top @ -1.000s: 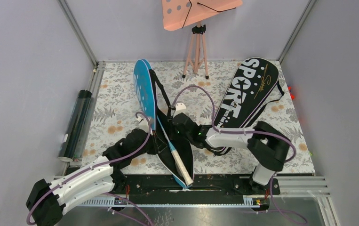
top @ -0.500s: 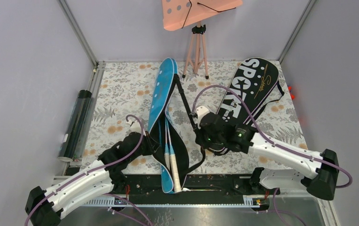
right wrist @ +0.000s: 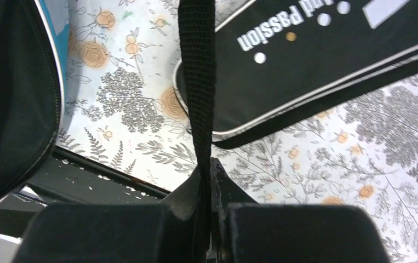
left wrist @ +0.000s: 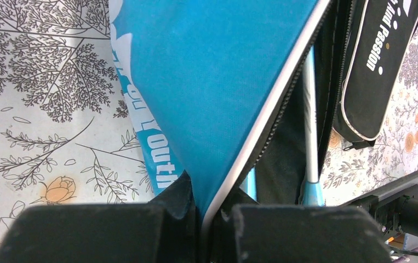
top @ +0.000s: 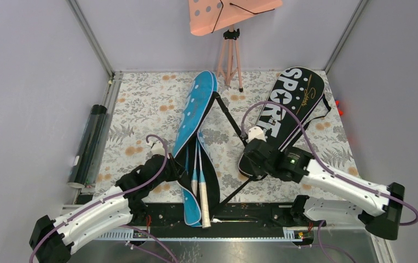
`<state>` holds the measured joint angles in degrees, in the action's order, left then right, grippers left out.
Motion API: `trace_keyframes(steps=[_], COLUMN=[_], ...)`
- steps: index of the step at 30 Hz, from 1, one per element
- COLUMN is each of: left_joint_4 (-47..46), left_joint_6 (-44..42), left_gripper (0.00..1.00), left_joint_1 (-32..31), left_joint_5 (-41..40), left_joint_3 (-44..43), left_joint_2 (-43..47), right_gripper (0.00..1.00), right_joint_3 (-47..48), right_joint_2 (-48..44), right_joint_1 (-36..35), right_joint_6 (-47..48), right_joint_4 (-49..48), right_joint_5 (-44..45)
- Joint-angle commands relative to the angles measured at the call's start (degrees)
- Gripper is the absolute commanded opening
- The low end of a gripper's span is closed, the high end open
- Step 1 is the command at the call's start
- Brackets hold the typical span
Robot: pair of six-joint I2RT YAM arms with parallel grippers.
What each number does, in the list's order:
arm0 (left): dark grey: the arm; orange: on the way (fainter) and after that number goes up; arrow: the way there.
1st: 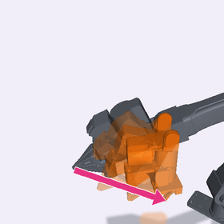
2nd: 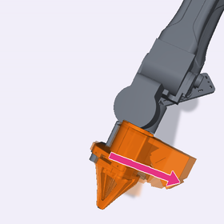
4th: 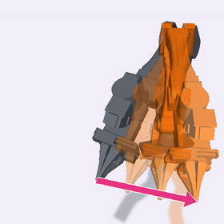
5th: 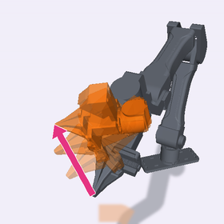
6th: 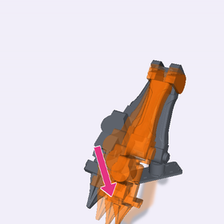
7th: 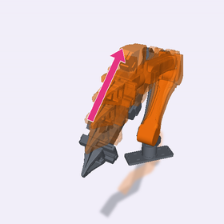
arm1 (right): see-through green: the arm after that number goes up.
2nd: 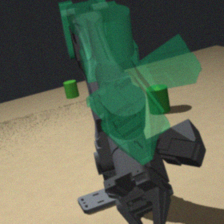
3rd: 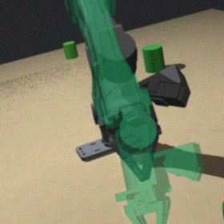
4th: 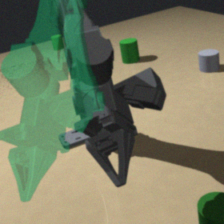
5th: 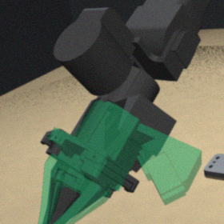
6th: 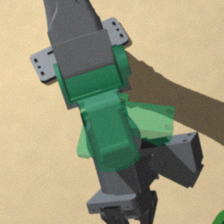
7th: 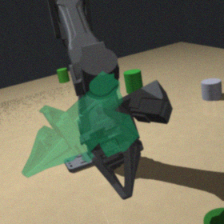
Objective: Pack up the badminton gear
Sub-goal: Adjust the racket in the racket bag.
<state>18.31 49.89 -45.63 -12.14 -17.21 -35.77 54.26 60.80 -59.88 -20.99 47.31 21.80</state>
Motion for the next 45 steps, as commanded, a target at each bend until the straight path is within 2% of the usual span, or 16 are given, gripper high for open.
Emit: trace_keyframes(steps=[1, 5, 7, 9, 12, 13, 17, 20, 23, 26, 29, 35, 36, 38, 39, 45], left_joint_4=[-1.0, -2.0, -3.8, -6.2, -10.6, -11.1, -11.4, -12.4, -12.6, -12.7, -12.4, -11.9, -11.8, -11.6, -11.7, -13.3], left_joint_6=[3.4, 5.4, 4.9, 2.6, 0.6, 0.4, -0.1, 0.2, 0.3, 0.3, 0.3, 0.2, 0.2, 0.0, -0.2, -4.9], left_gripper=[0.00, 0.00, 0.00, 0.00, 0.00, 0.00, 0.00, 0.00, 0.00, 0.00, 0.00, 0.00, 0.00, 0.00, 0.00, 0.00], left_joint_1=[1.4, 2.0, 2.0, 2.0, 2.1, 2.1, 2.1, 2.0, 2.0, 2.1, 2.0, 2.1, 2.1, 2.1, 2.0, 1.8], left_joint_5=[-7.7, -7.3, -6.2, -3.0, 2.4, 3.3, 4.9, 5.5, 6.3, 6.9, 7.5, 8.7, 8.8, 9.4, 10.1, 23.2], left_joint_3=[-1.4, -1.1, -1.1, -1.1, -0.8, -0.7, 0.0, 0.9, 1.0, 1.3, 1.2, 1.5, 1.6, 1.8, 1.8, 0.9], left_joint_2=[-1.3, -2.1, -2.4, -2.8, -3.3, -3.4, -3.4, -3.0, -3.2, -3.3, -3.5, -3.2, -3.1, -3.2, -3.2, -2.8], right_gripper=[0.00, 0.00, 0.00, 0.19, 0.56, 0.62, 0.70, 0.71, 0.72, 0.70, 0.69, 0.63, 0.52, 0.09, 0.00, 0.00], right_joint_3=[3.6, 1.0, -1.5, -3.9, -6.0, -5.9, -6.7, -12.2, -16.1, -15.3, -11.8, -8.7, -8.7, -9.0, -9.3, -2.9], right_joint_2=[-8.6, -13.6, -14.2, -12.9, -10.5, -10.2, -13.4, -15.1, -8.9, 1.3, 9.8, 18.3, 19.1, 19.7, 19.8, 22.3], right_joint_1=[0.2, 0.3, 0.3, 0.3, 0.3, 0.3, 0.3, 0.3, 0.1, -1.5, -3.8, -5.9, -6.2, -6.4, -6.3, -6.2], right_joint_6=[-2.5, -4.2, -3.9, -4.8, -5.6, -5.7, -5.0, -4.9, -8.5, -12.2, -13.5, -15.2, -15.3, -16.5, -17.3, -17.7], right_joint_4=[11.2, 11.0, 7.5, 3.4, 0.1, 0.1, -4.1, -20.3, -38.9, -49.2, -53.0, -50.8, -50.4, -52.2, -54.2, -58.4], right_joint_5=[9.1, 7.2, 1.1, -3.0, -6.0, -5.9, -6.5, -18.2, -31.8, -37.3, -38.6, -36.0, -35.1, -33.9, -33.0, -21.0])
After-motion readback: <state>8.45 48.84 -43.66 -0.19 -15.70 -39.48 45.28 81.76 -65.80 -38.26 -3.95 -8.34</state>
